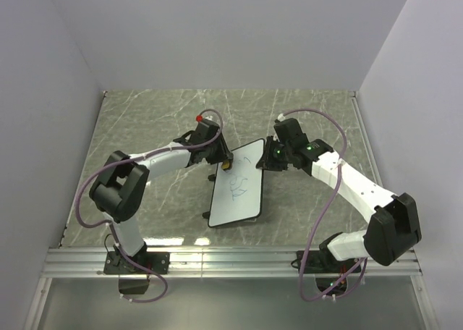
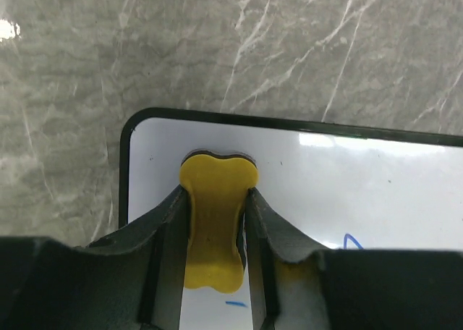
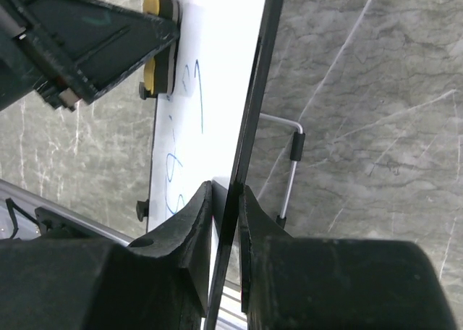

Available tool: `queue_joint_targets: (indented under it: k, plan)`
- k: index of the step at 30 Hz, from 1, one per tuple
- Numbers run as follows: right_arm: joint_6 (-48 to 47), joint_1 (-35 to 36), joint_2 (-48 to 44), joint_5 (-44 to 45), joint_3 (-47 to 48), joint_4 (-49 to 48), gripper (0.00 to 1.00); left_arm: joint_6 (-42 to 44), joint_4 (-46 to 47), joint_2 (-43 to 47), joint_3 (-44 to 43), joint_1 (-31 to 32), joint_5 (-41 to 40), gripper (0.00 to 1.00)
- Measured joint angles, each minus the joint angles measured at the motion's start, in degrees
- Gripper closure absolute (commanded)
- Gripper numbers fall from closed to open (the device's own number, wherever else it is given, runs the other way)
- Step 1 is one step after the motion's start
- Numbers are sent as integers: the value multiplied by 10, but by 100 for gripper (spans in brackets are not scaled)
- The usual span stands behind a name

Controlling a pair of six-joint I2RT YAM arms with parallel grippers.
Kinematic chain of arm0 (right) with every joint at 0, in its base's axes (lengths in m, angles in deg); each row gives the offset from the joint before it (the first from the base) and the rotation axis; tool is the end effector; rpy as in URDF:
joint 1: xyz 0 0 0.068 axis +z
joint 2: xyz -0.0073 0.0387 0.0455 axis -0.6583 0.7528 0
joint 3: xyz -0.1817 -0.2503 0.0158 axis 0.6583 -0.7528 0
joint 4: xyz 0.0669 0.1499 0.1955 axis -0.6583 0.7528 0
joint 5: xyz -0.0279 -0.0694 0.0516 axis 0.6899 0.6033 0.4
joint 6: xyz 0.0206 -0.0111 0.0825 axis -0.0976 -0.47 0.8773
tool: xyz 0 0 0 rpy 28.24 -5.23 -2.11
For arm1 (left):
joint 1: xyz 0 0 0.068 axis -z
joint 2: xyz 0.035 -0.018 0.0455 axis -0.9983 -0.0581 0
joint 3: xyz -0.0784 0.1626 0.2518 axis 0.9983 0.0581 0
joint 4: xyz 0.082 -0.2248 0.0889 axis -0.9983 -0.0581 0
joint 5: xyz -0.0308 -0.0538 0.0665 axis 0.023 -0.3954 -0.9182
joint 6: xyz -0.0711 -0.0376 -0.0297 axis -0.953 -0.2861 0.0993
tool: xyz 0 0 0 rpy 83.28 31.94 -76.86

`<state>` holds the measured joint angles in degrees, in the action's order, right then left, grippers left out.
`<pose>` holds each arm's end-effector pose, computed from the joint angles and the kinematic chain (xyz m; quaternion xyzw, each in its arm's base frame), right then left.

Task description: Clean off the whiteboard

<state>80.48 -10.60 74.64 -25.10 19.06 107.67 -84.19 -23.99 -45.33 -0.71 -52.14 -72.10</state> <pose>0.2503 0.1605 0.2826 0.0112 0.9365 0.2431 0.2525 0.3373 -0.2375 0.2053 -0.1051 0.9185 -0.2736 0.2656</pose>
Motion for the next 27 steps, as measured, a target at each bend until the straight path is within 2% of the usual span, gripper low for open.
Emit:
queue_joint_targets:
  k: [6, 14, 23, 27]
  plan:
    - [1, 0, -1, -2, 0, 2, 100, 15, -34, -14, -55, 18, -13, 100]
    - [-2, 0, -1, -3, 1, 22, 100, 24, -53, -3, -160, 132, -13, 100]
    - [-6, 8, -7, -15, 1, 38, 100, -3, -23, 31, -102, 138, -35, 100]
    - [-6, 8, -7, -11, 1, 40, 100, -20, 3, 40, -51, 114, -32, 100]
